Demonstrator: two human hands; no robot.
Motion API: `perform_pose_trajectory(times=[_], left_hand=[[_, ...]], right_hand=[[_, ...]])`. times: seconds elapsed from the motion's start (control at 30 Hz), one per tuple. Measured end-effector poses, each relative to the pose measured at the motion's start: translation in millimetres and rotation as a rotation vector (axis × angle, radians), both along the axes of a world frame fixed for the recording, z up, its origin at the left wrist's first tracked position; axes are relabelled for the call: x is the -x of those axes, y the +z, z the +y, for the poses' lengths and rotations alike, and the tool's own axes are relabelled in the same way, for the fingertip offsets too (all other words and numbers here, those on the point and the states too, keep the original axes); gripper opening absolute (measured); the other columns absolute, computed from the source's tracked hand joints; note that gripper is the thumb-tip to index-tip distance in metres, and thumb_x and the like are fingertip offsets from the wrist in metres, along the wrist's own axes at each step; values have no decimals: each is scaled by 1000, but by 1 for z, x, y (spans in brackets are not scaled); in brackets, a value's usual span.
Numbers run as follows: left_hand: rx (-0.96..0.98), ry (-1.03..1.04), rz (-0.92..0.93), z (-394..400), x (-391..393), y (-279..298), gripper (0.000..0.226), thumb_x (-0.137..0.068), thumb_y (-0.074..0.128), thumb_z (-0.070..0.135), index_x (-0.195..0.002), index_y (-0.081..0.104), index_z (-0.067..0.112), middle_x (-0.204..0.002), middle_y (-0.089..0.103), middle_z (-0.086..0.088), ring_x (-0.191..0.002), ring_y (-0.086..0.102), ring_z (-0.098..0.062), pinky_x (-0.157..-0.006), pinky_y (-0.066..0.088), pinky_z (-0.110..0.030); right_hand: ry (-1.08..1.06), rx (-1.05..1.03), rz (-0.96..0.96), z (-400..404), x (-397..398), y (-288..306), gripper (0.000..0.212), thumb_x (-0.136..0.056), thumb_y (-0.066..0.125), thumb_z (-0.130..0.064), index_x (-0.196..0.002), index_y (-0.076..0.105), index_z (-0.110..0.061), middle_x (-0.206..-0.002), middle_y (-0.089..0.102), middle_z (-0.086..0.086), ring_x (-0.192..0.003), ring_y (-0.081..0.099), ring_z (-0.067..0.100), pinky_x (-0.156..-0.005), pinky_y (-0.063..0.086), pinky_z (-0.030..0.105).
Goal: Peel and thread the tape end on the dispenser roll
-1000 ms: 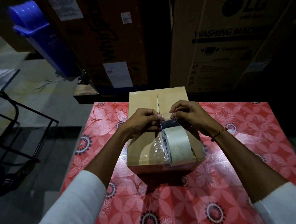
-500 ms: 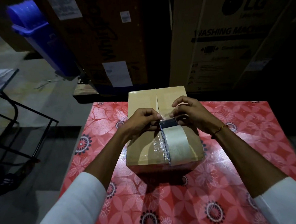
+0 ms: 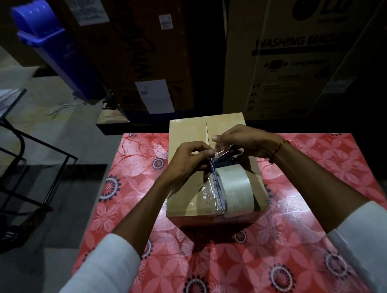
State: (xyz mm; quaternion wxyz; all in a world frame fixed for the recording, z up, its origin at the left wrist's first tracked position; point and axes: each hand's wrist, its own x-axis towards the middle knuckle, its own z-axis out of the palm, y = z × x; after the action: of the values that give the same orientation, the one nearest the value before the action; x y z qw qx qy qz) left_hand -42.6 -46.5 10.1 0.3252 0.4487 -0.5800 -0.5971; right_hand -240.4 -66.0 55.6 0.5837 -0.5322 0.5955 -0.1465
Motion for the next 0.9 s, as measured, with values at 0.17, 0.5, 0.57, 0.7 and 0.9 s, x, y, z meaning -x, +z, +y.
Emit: perform_pose_trajectory(times=[0.17, 0.5, 0.57, 0.7, 0.9], left_hand=[[70, 9, -73, 1, 0, -1, 14, -96, 63, 10, -96, 69, -3, -95, 66, -13, -74, 70, -9, -68, 56, -21], [65, 36, -73, 4, 0, -1, 19, -96, 65, 12, -97, 67, -6, -88, 66, -10, -69, 69, -13, -67, 58, -24], [64, 36, -68, 4, 1, 1, 21, -95, 66, 13, -98, 67, -8, -88, 66, -10, -68, 69, -12, -66, 57, -23], [59, 36, -52, 6, 3, 4, 24, -93, 68, 14, -97, 66, -10, -84, 66, -6, -67, 69, -6, -65, 55, -20], [44, 33, -36, 7, 2, 6, 22, -93, 67, 13, -97, 66, -8, -85, 67, -5, -70, 71, -7, -66, 56, -20]], right_hand=[[76, -3, -4, -3, 5, -1, 25, -91, 69, -38, -78, 76, -18, -86, 70, 5, -78, 61, 18, -71, 50, 36], [143, -9, 9, -5, 6, -5, 14, -86, 77, -27, -85, 75, -13, -86, 65, 6, -86, 55, 18, -78, 45, 38], [155, -8, 9, -5, 5, -4, 14, -87, 75, -25, -86, 73, -11, -89, 64, 7, -90, 55, 20, -80, 45, 38], [171, -3, 16, -5, 6, -4, 12, -88, 73, -23, -86, 73, -11, -91, 65, 9, -90, 55, 21, -79, 45, 39], [196, -1, 18, -9, 8, -7, 8, -88, 73, -21, -86, 73, -13, -98, 65, 14, -91, 57, 22, -78, 47, 39]])
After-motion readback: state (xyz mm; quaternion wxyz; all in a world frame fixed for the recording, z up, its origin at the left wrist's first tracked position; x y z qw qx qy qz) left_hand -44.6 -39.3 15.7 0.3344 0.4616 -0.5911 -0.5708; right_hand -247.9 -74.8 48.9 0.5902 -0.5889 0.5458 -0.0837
